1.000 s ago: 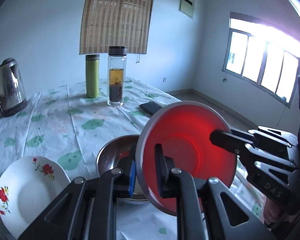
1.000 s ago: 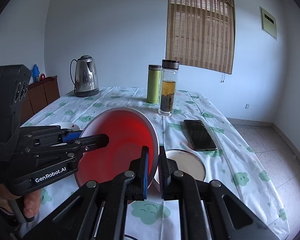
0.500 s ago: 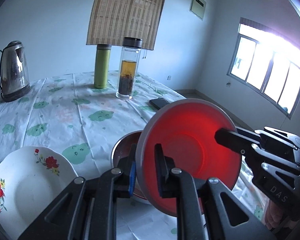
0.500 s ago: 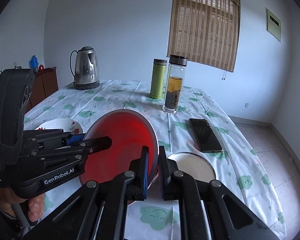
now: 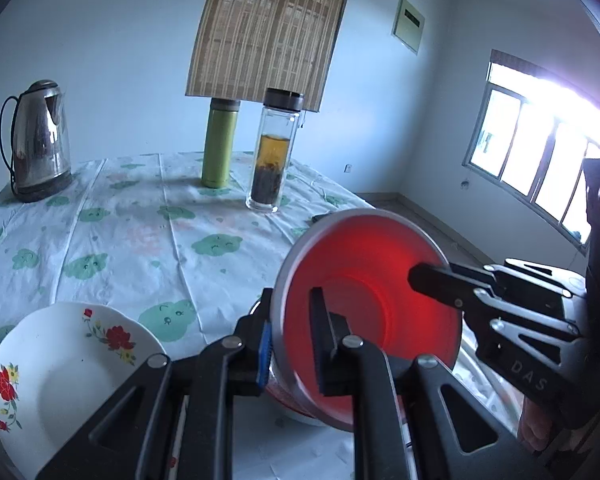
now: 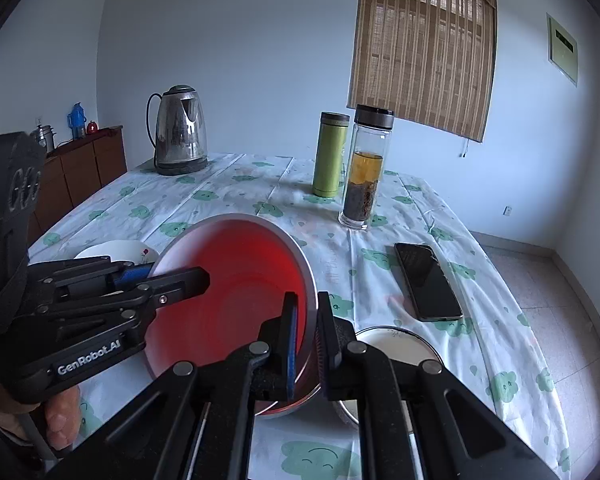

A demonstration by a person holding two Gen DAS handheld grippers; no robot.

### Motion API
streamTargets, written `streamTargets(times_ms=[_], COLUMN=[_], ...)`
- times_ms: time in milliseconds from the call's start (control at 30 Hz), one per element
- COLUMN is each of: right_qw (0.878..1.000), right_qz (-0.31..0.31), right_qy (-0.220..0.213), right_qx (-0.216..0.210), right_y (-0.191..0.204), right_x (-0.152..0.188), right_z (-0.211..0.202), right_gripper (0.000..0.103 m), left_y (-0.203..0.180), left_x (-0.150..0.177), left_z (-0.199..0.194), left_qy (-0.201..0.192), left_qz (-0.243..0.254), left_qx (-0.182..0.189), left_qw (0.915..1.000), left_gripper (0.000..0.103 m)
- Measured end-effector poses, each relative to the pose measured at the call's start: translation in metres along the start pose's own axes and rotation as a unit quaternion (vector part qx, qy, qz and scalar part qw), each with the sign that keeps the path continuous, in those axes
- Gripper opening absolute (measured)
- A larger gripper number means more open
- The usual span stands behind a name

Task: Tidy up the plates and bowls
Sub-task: 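Lower the pink bowl with both grippers into the steel bowl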

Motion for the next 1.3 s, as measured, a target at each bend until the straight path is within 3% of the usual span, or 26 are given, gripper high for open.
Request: streamTargets(times_ms=[367,533,1300], right_qw=[1.000,1.000,0.996], right_qz=[-0.001,0.006,0.015], right_qy=[0.005,0.022,0.083], right_qx=[0.006,0.004,-0.021], right_y=[-0.005,-0.011,-0.019], right_x=[-0.005,-0.004,0.005], right_z=[0.009,0.024,0.054], right_gripper=[0.010,0.010,0.011], left_y=[-0.001,-0.001,-0.002], left_x=[0.008,0.007,0.024], left_z=[0.016,0.011,0.033], left_qy=[0.023,0.017,0.075], left_qz=[0.001,0.005,0.020], left_qx=[-0.002,-0.005,-0.029], left_qw=[0.9997,0.9998,0.9966], left_gripper=[0.014,0.014,0.014])
Point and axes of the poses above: each gripper's, at about its wrist camera, not at the fingertips, and z roughly the way its jaws point, y to its left, x to its underside, the point moved 4 cm from there along z, roughly the way its jaws point, and after that the axes turned 6 degrees about -x, right-handed, at the moved point
